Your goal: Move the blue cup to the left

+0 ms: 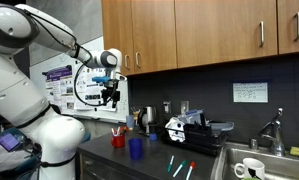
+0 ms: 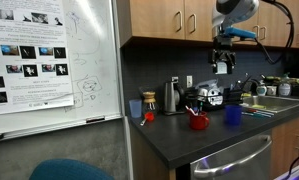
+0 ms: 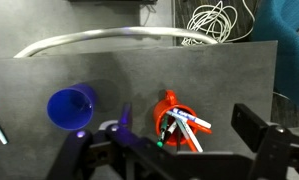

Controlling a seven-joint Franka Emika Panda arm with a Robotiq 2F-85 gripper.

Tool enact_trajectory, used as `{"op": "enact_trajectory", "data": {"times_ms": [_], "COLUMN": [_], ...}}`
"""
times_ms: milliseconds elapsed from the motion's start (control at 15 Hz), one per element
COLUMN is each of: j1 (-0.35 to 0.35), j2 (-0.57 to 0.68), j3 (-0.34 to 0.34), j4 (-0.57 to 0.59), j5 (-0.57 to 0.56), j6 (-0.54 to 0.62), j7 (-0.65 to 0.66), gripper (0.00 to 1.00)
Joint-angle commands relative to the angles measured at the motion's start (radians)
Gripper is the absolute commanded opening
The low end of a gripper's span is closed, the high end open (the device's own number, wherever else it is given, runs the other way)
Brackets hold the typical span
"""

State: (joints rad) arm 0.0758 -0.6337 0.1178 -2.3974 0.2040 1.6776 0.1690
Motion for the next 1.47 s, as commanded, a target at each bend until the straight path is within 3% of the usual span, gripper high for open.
{"op": "enact_trajectory", "data": {"times_ms": [0, 400, 733, 1400], "j1": [-0.029, -0.082, -0.118, -0.109], "j2": [0.058, 0.153, 0.23, 0.262], "j3": [0.023, -0.005, -0.025, -0.036], "j4": [-0.031, -0.054, -0.068, -0.085], "j5": [-0.001, -0.05, -0.159, -0.166], "j6": [0.106, 0.241, 0.327, 0.349], "j7": [0.074, 0.101, 0.083, 0.099], "gripper": [1.0, 1.0, 1.0, 1.0]}}
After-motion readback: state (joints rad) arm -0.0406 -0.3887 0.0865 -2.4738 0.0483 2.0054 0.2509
